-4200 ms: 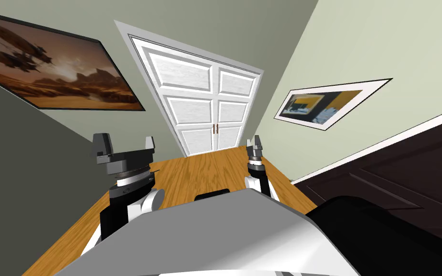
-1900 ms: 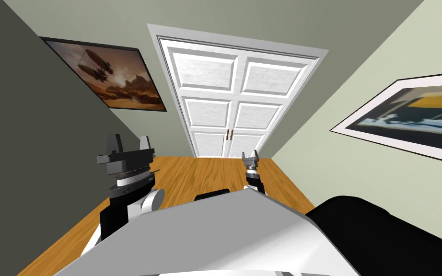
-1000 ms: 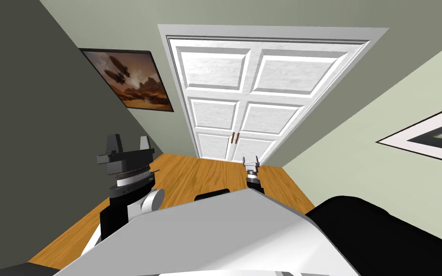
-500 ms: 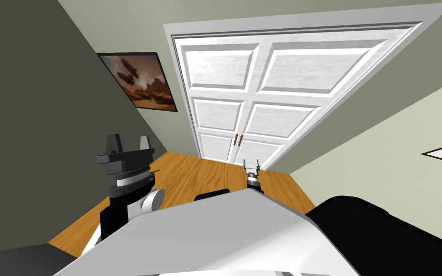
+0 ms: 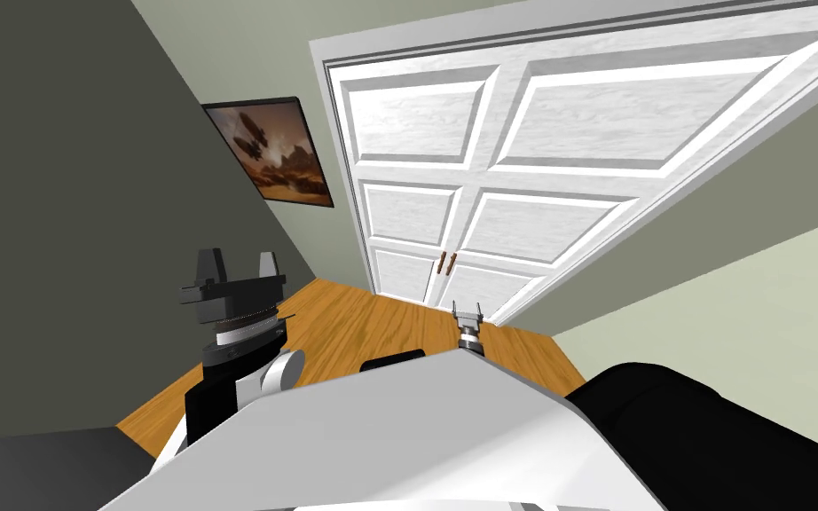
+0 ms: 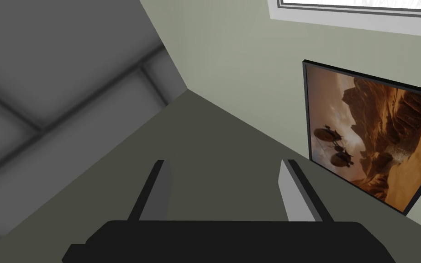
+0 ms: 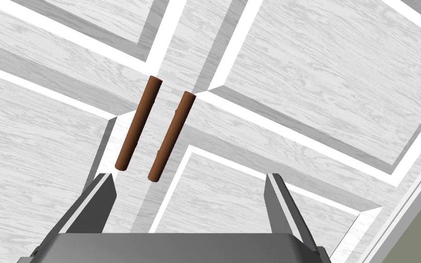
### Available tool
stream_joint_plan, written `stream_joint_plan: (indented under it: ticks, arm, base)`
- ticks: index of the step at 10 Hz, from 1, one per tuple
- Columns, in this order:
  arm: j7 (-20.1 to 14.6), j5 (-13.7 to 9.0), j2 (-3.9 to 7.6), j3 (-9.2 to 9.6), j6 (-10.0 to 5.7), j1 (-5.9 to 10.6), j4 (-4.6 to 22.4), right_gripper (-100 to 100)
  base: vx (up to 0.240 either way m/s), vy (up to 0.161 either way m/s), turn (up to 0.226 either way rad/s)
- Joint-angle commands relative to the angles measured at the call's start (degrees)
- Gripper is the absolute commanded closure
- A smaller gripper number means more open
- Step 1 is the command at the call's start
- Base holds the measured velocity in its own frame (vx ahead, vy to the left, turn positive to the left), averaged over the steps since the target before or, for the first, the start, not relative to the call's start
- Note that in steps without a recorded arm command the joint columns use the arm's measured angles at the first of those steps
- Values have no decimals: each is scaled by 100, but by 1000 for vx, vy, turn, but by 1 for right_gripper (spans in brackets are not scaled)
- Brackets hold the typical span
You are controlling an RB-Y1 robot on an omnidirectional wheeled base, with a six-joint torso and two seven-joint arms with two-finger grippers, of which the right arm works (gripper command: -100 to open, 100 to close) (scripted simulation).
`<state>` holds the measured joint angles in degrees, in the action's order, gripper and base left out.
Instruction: Pull the door open
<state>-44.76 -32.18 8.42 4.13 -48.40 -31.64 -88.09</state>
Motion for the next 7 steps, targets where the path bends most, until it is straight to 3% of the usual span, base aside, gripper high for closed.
stream_joint_plan:
  ticks: [1,7]
  arm:
    - [-173,-138,13,21,-53,-19,115,-100]
    - [-777,-601,78,97,-304,-29,658,-100]
  base:
    - [74,-48,164]
    - [77,-63,123]
